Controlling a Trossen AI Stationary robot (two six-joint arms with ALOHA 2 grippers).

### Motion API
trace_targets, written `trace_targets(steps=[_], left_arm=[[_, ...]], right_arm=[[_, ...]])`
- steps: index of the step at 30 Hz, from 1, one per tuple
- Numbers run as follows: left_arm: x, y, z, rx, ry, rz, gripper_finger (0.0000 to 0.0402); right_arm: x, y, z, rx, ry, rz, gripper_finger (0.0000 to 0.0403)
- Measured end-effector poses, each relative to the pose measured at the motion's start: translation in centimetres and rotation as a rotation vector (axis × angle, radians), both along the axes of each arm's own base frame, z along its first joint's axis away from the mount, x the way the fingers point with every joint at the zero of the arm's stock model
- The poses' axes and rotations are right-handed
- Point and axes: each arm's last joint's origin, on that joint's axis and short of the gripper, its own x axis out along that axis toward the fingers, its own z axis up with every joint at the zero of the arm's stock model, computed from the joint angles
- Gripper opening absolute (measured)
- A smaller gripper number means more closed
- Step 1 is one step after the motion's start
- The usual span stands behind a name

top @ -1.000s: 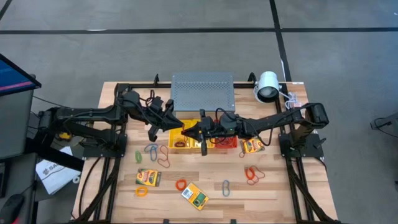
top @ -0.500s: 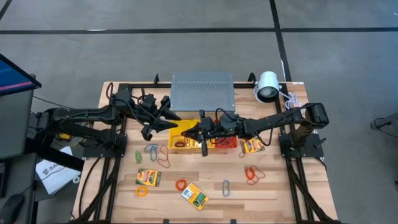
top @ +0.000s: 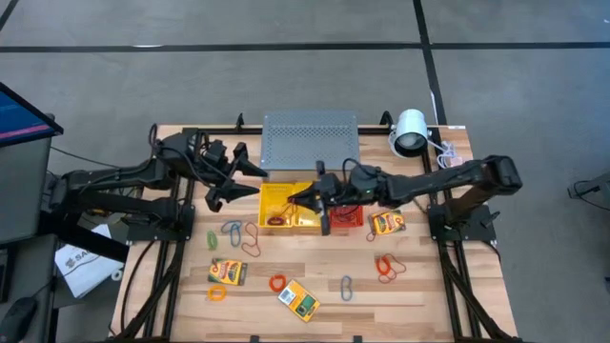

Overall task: Pick & Place Office Desk Supplies
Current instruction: Put the red rubber band into the red bin

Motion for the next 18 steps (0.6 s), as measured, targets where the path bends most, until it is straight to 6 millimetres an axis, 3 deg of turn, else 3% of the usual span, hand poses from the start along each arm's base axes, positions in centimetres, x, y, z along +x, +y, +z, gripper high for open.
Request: trace_targets(steps=[8,18], left_arm=[[-0.5,-0.1,-0.7,-0.012,0.087,0.000,0.0221],[-0.5,-0.2,-1.2,-0.021,0.140,-0.005,0.0219]], right_arm=[[-3.9,-0.8,2.2,-0.057,0.152,-0.152,0.0000],[-7.8,-1.6,1.6,-0.036,0.442,-0.313,0.0000]])
